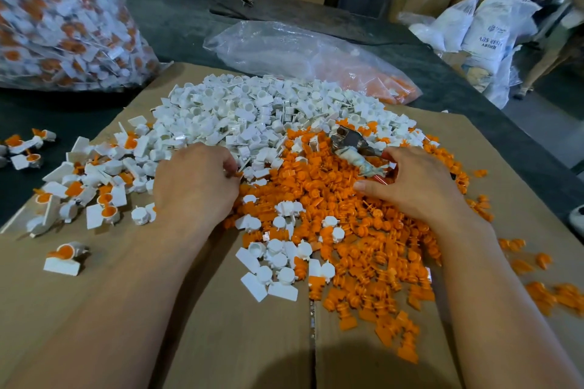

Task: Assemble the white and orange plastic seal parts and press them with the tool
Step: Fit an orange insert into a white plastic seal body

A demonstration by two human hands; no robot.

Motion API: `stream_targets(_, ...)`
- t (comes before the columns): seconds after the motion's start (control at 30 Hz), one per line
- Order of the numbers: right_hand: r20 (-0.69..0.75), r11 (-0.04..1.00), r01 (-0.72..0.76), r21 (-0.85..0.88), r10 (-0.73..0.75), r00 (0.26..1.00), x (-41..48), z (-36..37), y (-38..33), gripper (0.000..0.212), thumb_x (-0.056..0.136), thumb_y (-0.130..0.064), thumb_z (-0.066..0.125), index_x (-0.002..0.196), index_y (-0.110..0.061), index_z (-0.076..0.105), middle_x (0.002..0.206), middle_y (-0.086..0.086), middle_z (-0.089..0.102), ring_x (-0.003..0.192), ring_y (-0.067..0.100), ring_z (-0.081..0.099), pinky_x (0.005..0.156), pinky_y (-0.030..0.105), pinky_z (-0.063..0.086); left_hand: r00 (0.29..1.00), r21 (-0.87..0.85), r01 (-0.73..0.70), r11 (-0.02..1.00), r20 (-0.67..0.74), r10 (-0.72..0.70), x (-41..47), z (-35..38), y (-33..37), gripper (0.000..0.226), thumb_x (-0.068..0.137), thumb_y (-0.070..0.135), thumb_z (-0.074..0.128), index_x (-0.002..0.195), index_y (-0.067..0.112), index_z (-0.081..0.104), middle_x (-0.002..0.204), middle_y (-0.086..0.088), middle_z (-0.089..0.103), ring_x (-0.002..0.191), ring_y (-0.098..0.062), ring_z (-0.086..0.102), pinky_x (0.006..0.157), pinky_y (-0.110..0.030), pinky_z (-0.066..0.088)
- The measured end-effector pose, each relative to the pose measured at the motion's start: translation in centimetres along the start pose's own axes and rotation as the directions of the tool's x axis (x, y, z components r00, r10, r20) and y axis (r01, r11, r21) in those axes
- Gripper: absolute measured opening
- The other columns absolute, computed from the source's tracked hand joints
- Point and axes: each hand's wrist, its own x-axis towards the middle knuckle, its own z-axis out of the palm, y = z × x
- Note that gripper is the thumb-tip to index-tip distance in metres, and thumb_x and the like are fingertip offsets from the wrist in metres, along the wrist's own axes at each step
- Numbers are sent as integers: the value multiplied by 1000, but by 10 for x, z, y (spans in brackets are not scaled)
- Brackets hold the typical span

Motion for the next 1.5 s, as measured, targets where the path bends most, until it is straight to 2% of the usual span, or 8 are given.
stream_targets(0.37,9,992,9,124,-10,1000,-2,1,-3,83,67,-65,60,136,-23,42,136,7,43,124,24,39,99,38,32,1000,-48,-13,999,21,14,-1,1,1,13,90,20,59,96,25,69,98,-4,69,77,-28,66,83,-43,51)
stream_targets(0.5,9,989,8,146,-9,1000,-2,1,-3,82,67,-63,62,136,-23,42,135,7,42,124,24,38,99,37,32,990,-177,-98,979,-113,79,-2,3,-1,12,89,20,61,97,21,70,93,-3,67,76,-23,63,77,-36,50)
stream_targets(0.63,6,987,14,162,-15,1000,-2,3,-2,81,68,-63,62,136,-24,42,136,7,41,125,23,37,100,37,31,968,-510,-234,828,-202,149,-9,0,7,12,84,17,67,88,28,69,80,17,57,71,7,54,62,-7,39)
stream_targets(0.77,-60,981,38,188,-27,998,-3,-3,-3,74,70,-60,61,132,-23,47,135,6,44,123,21,40,96,34,32,956,-636,-292,714,-171,238,-17,3,15,22,80,17,69,81,38,62,83,18,59,73,12,55,60,-4,43)
stream_targets(0.9,-324,790,274,548,-101,941,-17,-18,-23,37,67,-57,61,100,-40,61,103,-17,59,91,-10,52,77,7,35,927,-627,-357,692,-146,345,-22,8,18,24,80,16,69,83,38,61,81,20,59,79,12,54,70,-2,39)
stream_targets(1.0,-324,629,431,647,-285,902,-30,-17,-46,23,71,-38,68,93,-40,60,91,-21,60,80,-4,58,72,6,43,909,-603,-388,697,-124,398,-23,12,20,15,80,14,69,87,27,69,79,22,58,78,12,54,69,-3,39)
stream_targets(1.13,-347,579,495,647,-354,868,-33,-4,-61,26,78,-12,70,96,-29,64,82,-24,59,79,-6,59,70,7,44,901,-613,-399,682,-122,417,-22,11,21,19,81,15,69,85,33,65,79,20,62,77,4,58,64,-10,43)
stream_targets(1.5,-418,526,503,686,-281,864,-35,0,-67,18,81,-13,66,79,-30,62,75,-19,62,74,-1,59,66,12,46,942,-711,-243,659,-12,335,-25,8,23,26,79,16,71,82,39,60,71,9,68,60,-3,64,58,-14,51)
